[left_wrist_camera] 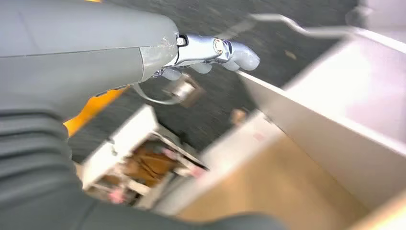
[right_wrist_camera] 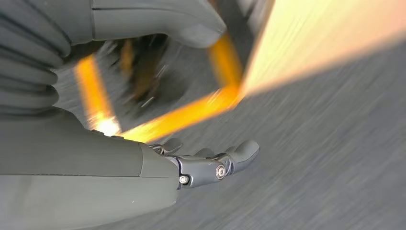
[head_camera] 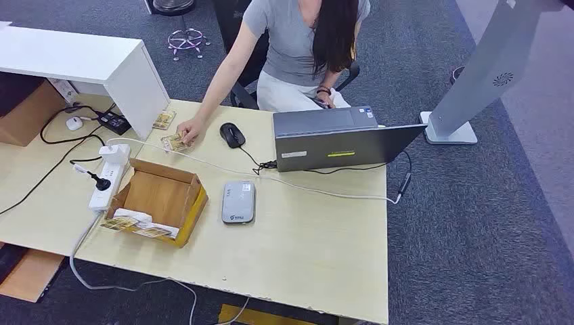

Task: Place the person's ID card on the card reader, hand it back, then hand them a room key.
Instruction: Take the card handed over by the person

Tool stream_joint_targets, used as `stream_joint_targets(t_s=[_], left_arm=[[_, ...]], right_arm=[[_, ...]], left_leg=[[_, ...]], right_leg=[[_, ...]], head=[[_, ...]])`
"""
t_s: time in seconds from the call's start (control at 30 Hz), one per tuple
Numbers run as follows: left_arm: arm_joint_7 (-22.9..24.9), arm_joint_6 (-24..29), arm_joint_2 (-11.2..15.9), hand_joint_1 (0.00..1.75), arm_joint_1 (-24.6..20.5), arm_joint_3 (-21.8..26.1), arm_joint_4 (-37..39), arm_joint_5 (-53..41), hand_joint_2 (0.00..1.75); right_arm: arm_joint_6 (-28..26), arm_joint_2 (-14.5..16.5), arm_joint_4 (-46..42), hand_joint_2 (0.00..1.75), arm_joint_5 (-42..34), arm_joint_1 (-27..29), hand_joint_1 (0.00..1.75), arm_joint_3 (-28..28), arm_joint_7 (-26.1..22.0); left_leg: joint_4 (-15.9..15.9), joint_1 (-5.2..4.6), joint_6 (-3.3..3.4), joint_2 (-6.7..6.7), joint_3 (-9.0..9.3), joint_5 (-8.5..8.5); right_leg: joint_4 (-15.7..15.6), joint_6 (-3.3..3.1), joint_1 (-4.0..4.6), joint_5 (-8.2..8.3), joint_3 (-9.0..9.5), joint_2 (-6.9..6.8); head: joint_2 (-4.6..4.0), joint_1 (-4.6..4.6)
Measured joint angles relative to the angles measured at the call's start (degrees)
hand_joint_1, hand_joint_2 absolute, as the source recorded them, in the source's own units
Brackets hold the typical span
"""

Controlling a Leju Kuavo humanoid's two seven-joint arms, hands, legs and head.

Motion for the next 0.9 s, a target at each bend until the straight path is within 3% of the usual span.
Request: stream_joint_targets(t_s=[0.07,0.17,0.23,0.3,0.4,0.57,0.77,0.9], left_arm=[[-0.3,-0.7,-0.9,0.00,0.3,-0.1,-3.3,1.1,1.75],[-1.0,0.8,-3.2,0.00,4.0,-3.8,-16.1,10.9,1.75],[-1.3,5.1,-4.4,0.00,9.7,-10.8,-31.0,20.5,1.75],[-1.5,9.3,-5.1,0.00,15.0,-19.9,-47.1,25.0,1.75],[-1.7,10.9,-5.6,0.00,17.7,-30.0,-63.0,23.4,1.75],[-1.8,9.1,-6.2,0.00,16.6,-35.9,-78.0,20.4,1.75],[-1.7,13.6,-3.7,0.00,14.1,-41.1,-85.1,17.2,1.75],[-1.4,24.2,1.4,0.00,10.8,-46.2,-86.7,11.5,1.75]], right_arm=[[-2.9,0.0,0.4,0.00,0.5,0.0,0.00,-1.1,4.5],[-9.3,0.1,1.6,0.00,3.2,0.1,0.00,-3.4,21.2],[-9.7,0.6,2.4,0.00,5.1,0.2,0.00,-3.7,32.5],[-9.4,1.4,2.8,0.00,6.7,0.3,0.00,-3.8,38.1],[-8.3,2.3,3.3,0.00,8.4,-0.4,0.00,-3.8,38.0],[-6.5,2.8,3.7,0.00,10.9,-0.9,0.00,-3.6,35.9],[-5.4,2.9,3.9,0.00,13.1,-1.2,0.00,-2.8,35.5],[-4.7,2.9,4.1,0.00,15.3,-1.3,0.00,-1.8,36.1]], left_leg=[[0.0,0.01,0.00,0.02,0.00,-0.01],[0.0,0.12,-0.09,0.20,0.07,-0.08],[0.1,0.29,-0.24,0.33,0.12,-0.18],[0.1,0.25,-0.20,0.05,0.07,-0.15],[-0.1,0.13,-0.15,-0.41,0.06,-0.01],[0.0,0.12,-0.17,-0.09,0.19,0.08],[0.0,0.12,-0.15,-0.01,0.26,0.09],[0.0,0.15,-0.18,-0.02,0.30,0.11]], right_leg=[[0.0,0.00,0.01,0.00,0.00,0.03],[0.0,-0.03,0.09,0.00,-0.01,0.26],[0.0,-0.08,0.25,-0.02,-0.07,0.43],[0.0,-0.08,0.23,-0.12,-0.10,0.14],[0.0,-0.14,0.13,-0.21,0.02,-0.37],[0.0,-0.19,0.11,-0.03,0.15,-0.11],[0.0,-0.22,0.11,0.01,0.15,-0.03],[0.0,-0.24,0.11,0.02,0.15,-0.04]], head=[[0.00,0.01],[0.00,-0.01],[0.00,0.10],[0.00,0.13],[0.00,0.07],[0.00,0.08],[0.00,0.09],[0.00,0.07]])
